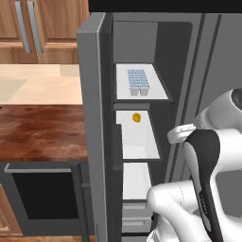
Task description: Open the freezer door, pick up the ice cube tray from the freezer, and place it on the dining counter.
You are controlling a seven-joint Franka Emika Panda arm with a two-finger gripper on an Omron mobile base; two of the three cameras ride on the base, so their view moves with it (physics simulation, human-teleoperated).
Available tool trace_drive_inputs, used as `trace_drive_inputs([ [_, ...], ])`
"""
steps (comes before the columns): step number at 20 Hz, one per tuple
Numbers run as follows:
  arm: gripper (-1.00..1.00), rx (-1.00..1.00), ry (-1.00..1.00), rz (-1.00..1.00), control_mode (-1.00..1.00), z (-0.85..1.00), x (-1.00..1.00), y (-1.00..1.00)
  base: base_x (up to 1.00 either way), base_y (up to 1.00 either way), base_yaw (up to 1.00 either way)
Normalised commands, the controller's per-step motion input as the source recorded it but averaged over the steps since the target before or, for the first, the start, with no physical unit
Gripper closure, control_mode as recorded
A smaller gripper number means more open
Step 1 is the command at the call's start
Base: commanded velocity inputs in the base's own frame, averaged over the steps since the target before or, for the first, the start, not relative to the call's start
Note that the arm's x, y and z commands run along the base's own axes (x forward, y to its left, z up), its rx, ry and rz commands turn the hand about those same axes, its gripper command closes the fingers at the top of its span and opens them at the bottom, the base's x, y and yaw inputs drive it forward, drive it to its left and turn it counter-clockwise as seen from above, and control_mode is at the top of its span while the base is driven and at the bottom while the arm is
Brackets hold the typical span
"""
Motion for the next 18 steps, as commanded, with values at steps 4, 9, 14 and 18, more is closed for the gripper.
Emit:
trace_drive_inputs([
  [4,-1.0,0.0,0.0,0.0,1.0,0.0,0.0,0.0,0.0,0.0,0.0],
  [9,-1.0,0.0,0.0,0.0,1.0,0.0,0.0,0.0,0.0,0.0,0.0],
  [14,-1.0,0.0,-0.03,0.0,-1.0,0.02,-0.12,0.1,0.0,0.0,0.0],
  [18,-1.0,0.08,-0.08,0.0,-1.0,0.18,-0.1,0.14,0.0,0.0,0.0],
])
